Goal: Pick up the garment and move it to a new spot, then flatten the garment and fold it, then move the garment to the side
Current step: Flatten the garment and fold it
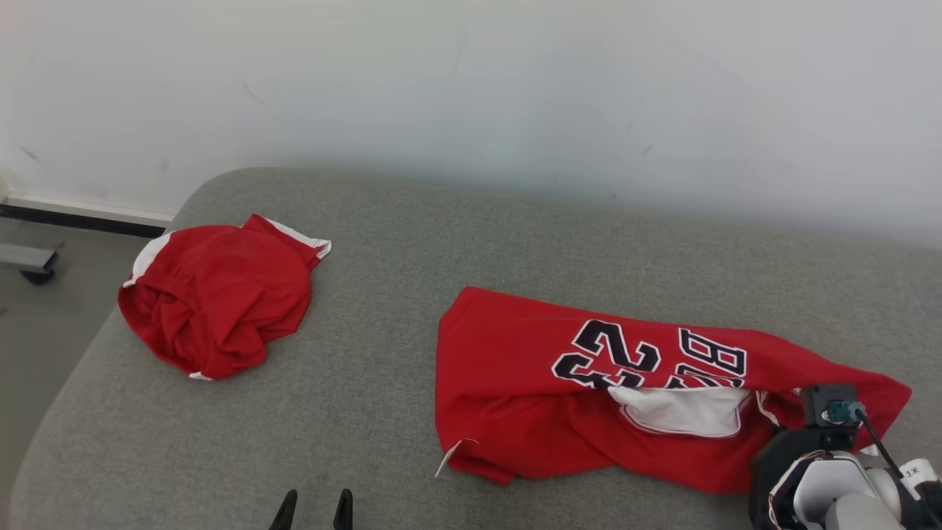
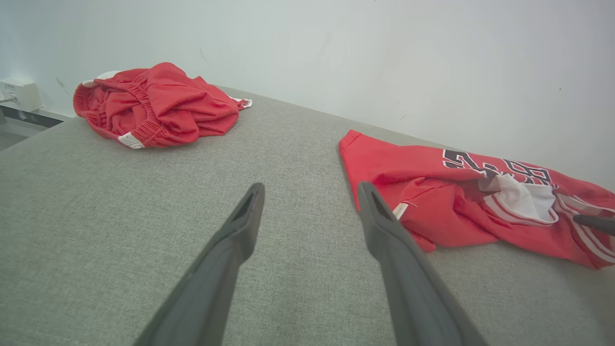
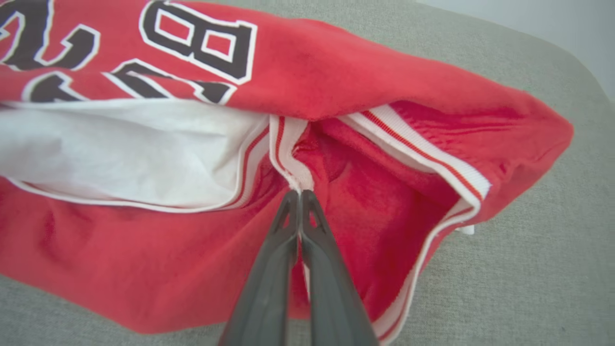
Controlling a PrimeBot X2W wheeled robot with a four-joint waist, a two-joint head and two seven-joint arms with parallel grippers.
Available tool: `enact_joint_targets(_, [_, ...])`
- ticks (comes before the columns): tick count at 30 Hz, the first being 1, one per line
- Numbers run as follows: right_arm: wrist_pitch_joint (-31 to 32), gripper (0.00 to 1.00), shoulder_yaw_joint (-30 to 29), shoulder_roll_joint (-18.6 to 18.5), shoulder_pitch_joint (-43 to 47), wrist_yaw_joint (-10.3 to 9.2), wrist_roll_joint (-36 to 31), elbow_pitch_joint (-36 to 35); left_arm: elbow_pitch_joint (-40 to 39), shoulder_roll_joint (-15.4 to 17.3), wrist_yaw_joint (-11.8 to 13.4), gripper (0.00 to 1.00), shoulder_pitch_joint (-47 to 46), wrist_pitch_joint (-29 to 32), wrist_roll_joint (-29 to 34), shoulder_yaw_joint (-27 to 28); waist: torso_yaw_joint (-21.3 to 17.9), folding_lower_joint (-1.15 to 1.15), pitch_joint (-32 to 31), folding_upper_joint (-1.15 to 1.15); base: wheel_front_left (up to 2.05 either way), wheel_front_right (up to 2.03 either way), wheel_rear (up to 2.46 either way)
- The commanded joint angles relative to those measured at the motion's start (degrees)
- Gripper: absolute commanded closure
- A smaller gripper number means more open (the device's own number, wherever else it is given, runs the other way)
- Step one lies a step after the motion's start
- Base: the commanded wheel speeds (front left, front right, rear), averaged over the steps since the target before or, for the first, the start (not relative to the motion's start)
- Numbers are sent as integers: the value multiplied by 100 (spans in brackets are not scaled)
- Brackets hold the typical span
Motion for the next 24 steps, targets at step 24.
enact_joint_targets(24, [-1022,100,-1426,27,1415,-13,1254,-3423,-80,-15,7,0,182,-19,-26,93,-757,0,-226,0,0,0,0])
